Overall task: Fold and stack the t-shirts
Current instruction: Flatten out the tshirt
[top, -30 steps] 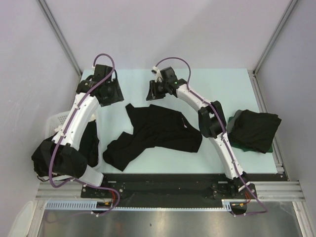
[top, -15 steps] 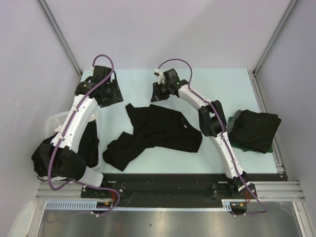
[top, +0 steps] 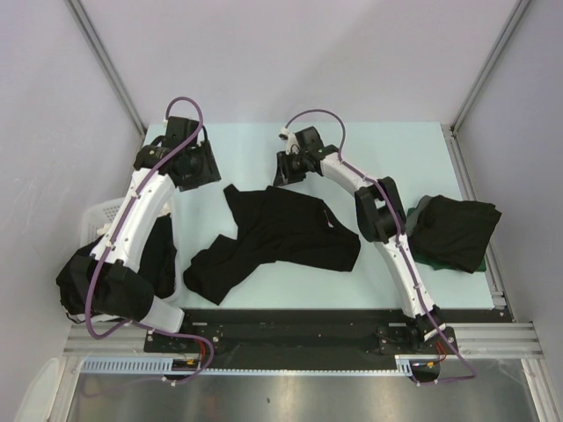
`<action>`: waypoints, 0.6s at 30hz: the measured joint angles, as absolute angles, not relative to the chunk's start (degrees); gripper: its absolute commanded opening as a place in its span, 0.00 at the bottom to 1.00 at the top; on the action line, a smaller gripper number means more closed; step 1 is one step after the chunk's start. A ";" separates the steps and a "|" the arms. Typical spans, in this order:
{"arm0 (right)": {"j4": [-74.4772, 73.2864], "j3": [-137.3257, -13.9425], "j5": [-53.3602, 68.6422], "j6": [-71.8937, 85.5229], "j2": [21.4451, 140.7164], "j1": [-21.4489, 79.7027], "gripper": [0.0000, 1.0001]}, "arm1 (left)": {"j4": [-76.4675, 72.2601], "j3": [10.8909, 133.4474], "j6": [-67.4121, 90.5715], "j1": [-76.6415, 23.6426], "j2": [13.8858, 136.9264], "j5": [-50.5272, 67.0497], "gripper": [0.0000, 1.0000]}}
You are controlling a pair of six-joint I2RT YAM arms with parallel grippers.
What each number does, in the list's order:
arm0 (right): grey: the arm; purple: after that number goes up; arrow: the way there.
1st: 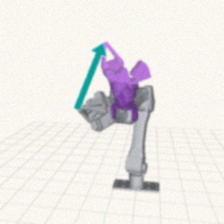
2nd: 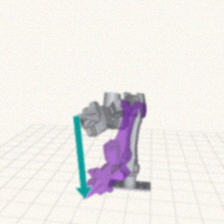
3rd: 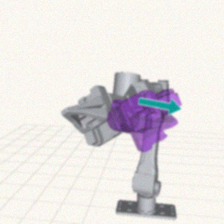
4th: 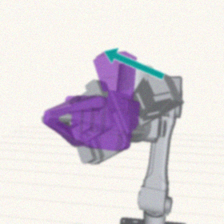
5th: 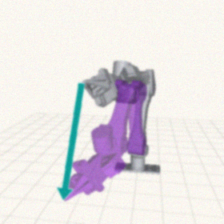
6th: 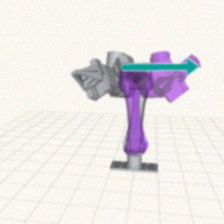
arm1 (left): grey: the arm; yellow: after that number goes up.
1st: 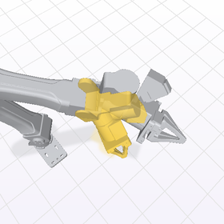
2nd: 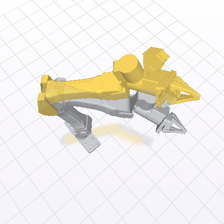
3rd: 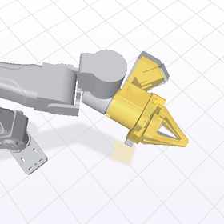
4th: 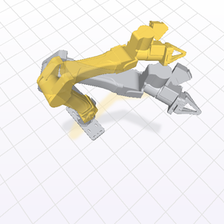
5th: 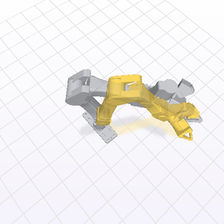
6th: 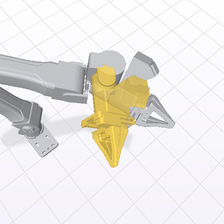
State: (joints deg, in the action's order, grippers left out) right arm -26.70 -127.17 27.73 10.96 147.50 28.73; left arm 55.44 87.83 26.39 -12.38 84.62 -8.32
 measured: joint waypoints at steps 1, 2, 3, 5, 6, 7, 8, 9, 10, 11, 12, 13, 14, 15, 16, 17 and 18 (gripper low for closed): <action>-26.61 -127.13 27.79 10.98 147.50 28.80 0.40 | 55.42 87.83 26.39 -12.38 84.62 -8.32 0.62; -26.55 -127.13 27.94 11.11 147.50 28.91 0.40 | 55.40 87.83 26.39 -12.38 84.62 -8.29 0.63; -26.44 -127.09 28.14 11.29 147.50 29.02 0.40 | 55.40 87.83 26.39 -12.38 84.62 -8.29 0.62; -26.37 -127.04 28.56 11.84 147.50 29.30 0.40 | 55.37 87.83 26.39 -12.38 84.62 -8.29 0.62; -26.30 -126.96 28.77 11.94 147.50 29.45 0.40 | 55.37 87.83 26.39 -12.38 84.62 -8.29 0.62; -26.26 -126.93 28.93 11.99 147.50 29.65 0.40 | 55.37 87.83 26.39 -12.38 84.62 -8.29 0.62; -26.24 -126.89 28.99 12.03 147.50 29.85 0.40 | 55.37 87.83 26.39 -12.38 84.62 -8.29 0.63; -26.22 -126.87 29.02 12.08 147.50 30.04 0.40 | 55.37 87.83 26.39 -12.38 84.62 -8.27 0.63; -26.17 -126.87 29.04 12.19 147.50 30.28 0.39 | 55.37 87.83 26.39 -12.38 84.62 -8.27 0.62; -26.15 -126.87 29.12 12.25 147.50 30.52 0.38 | 55.37 87.83 26.39 -12.38 84.62 -8.25 0.62; -26.15 -126.85 29.21 12.38 147.50 30.81 0.37 | 55.37 87.83 26.39 -12.38 84.62 -8.25 0.62; -26.09 -126.76 29.34 12.40 147.50 31.05 0.32 | 55.37 87.83 26.39 -12.38 84.62 -8.23 0.62; -26.06 -126.69 29.41 12.45 147.50 31.35 0.29 | 55.37 87.83 26.39 -12.38 84.62 -8.23 0.63; -26.04 -126.61 29.43 12.53 147.50 31.62 0.24 | 55.37 87.83 26.39 -12.38 84.62 -8.23 0.62; -26.04 -126.48 29.45 12.56 147.50 31.86 0.15 | 55.37 87.83 26.39 -12.38 84.62 -8.25 0.62; -26.09 -126.41 29.45 12.73 147.50 32.01 0.10 | 55.37 87.83 26.39 -12.38 84.62 -8.25 0.62; -26.13 -126.34 29.43 12.84 147.52 32.14 0.04 | 55.37 87.83 26.39 -12.38 84.62 -8.25 0.63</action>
